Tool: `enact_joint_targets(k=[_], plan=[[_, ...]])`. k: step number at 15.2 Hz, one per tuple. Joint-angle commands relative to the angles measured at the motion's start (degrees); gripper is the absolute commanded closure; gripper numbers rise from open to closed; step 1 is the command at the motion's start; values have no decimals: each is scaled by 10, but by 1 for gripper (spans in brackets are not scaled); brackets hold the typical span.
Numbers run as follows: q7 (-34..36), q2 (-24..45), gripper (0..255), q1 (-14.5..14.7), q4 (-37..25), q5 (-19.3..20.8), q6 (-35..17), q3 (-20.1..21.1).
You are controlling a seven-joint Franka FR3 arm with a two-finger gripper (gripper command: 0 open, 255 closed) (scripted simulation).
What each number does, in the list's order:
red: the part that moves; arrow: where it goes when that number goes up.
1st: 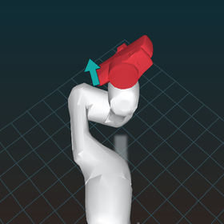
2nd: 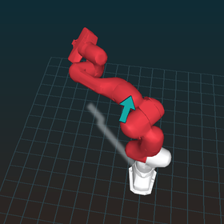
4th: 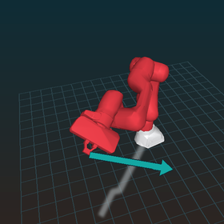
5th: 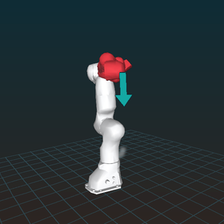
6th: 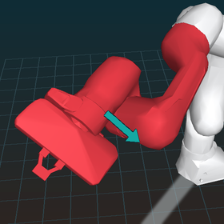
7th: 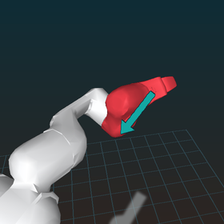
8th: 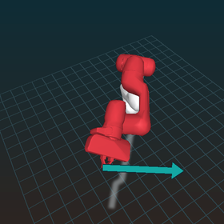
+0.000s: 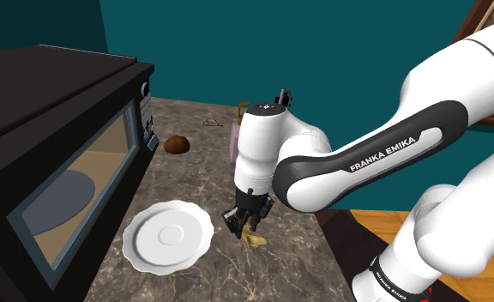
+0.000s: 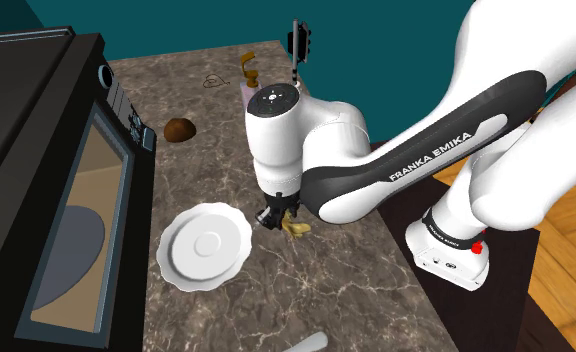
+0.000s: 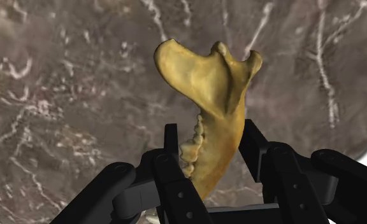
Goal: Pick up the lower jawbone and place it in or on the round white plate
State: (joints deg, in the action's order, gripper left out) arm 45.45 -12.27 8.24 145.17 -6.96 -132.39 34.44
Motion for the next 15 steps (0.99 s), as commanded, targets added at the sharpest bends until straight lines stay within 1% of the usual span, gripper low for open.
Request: enact_joint_targets(k=[1,8,15], plan=[[0,0,255,0,0,0,0,0],[0,0,255,0,0,0,0,0],[-17,-42,255,7,-25,-18,63,-14]])
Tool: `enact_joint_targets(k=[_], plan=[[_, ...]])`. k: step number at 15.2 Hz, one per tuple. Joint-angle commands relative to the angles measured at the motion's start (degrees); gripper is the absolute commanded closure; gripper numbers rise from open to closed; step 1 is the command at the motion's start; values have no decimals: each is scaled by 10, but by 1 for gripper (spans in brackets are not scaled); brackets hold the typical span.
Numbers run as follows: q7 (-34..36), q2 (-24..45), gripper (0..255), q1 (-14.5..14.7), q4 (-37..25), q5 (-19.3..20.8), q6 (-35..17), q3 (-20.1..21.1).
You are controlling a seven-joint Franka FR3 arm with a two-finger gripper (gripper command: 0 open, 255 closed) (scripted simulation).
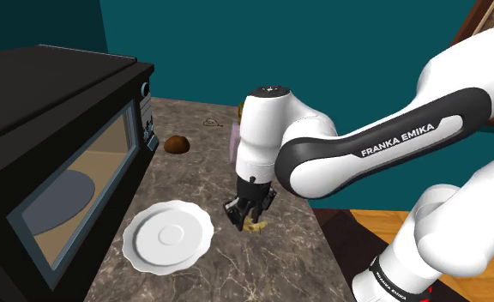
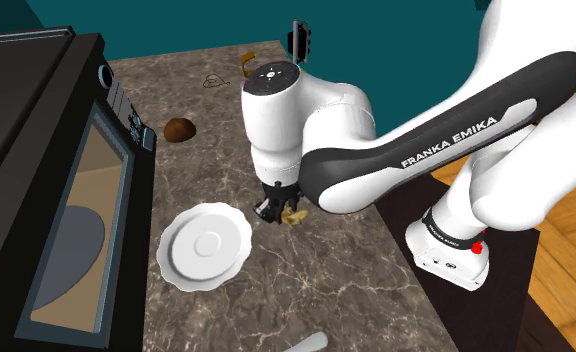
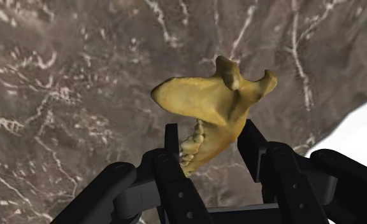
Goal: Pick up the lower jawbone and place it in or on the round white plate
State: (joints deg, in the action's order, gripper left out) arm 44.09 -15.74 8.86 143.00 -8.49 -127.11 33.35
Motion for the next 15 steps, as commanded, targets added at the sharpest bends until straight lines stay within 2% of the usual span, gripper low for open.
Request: enact_joint_targets(k=[1,10,15], plan=[[-5,-12,255,2,-7,-4,19,-5],[-17,-49,255,6,-46,-13,93,-21],[57,76,255,-13,-162,50,94,26]])
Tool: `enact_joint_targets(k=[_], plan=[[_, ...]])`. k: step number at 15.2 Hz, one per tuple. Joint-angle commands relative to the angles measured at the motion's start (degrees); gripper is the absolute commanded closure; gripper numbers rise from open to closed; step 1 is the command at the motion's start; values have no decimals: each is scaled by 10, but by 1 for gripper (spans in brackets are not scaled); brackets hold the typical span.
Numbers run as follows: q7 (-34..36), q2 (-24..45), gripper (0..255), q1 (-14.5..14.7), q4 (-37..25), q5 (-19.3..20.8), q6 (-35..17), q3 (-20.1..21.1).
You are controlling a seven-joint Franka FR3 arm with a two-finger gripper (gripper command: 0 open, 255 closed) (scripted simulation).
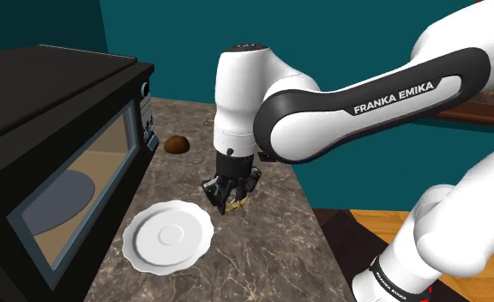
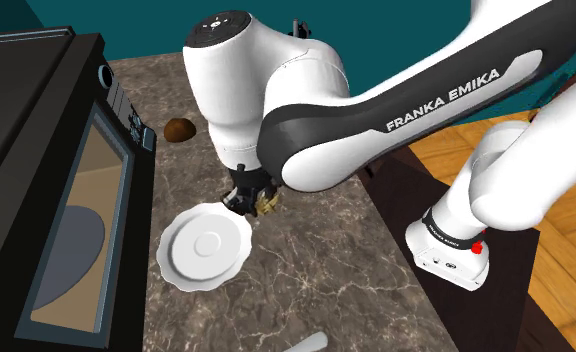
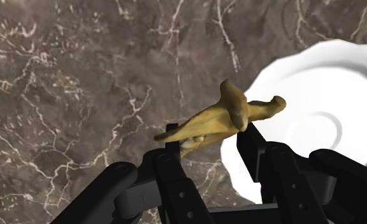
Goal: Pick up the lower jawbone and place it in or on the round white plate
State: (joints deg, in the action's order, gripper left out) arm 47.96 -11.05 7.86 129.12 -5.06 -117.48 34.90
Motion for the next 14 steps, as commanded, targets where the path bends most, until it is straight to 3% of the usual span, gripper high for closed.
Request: enact_joint_targets(k=[1,6,10,14], plan=[[34,55,255,-4,-48,32,0,18],[115,191,255,15,-184,123,32,39],[163,300,255,61,-311,189,76,33],[171,319,255,70,-313,200,62,27]])
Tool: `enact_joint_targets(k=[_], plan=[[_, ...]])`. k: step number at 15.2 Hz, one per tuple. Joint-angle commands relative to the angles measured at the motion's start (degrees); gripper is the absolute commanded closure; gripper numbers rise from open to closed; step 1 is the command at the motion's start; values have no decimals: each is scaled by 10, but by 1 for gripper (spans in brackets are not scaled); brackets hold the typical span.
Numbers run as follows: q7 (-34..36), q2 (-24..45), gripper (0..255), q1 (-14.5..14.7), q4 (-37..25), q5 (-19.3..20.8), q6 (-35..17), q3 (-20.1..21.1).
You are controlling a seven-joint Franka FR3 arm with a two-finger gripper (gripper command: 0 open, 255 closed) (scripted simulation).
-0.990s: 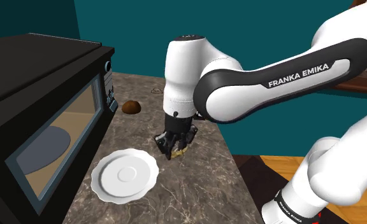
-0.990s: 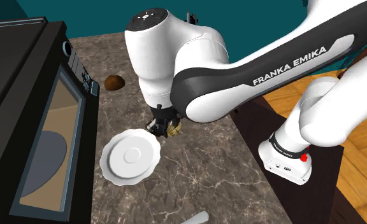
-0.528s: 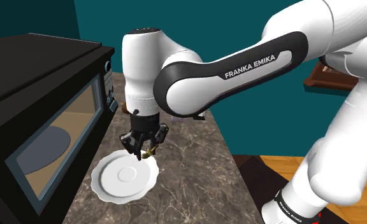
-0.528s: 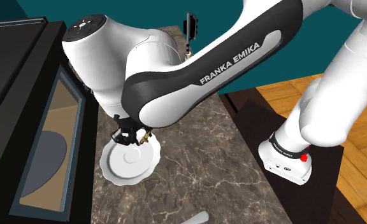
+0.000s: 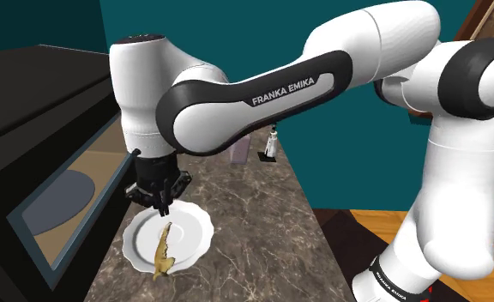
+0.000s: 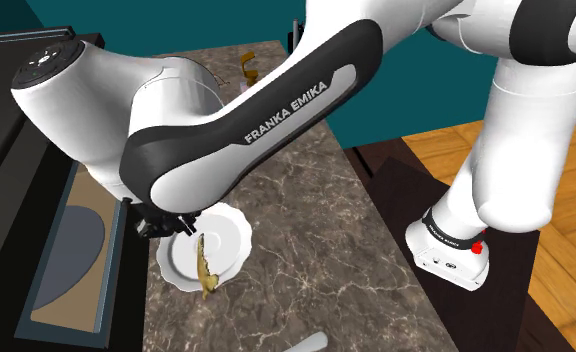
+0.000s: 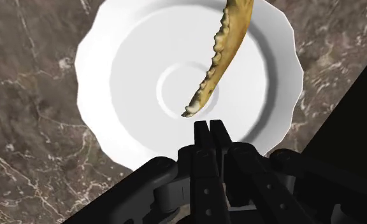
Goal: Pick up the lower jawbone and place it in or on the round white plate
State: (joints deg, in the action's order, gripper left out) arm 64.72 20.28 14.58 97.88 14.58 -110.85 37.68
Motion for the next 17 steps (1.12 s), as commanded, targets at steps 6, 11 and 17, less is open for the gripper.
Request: enact_joint_targets(k=[6,11,17], plan=[[177,-12,0,54,32,32,-16,-14],[358,9,0,119,32,75,-11,-33],[366,24,0,118,56,89,-47,-40]])
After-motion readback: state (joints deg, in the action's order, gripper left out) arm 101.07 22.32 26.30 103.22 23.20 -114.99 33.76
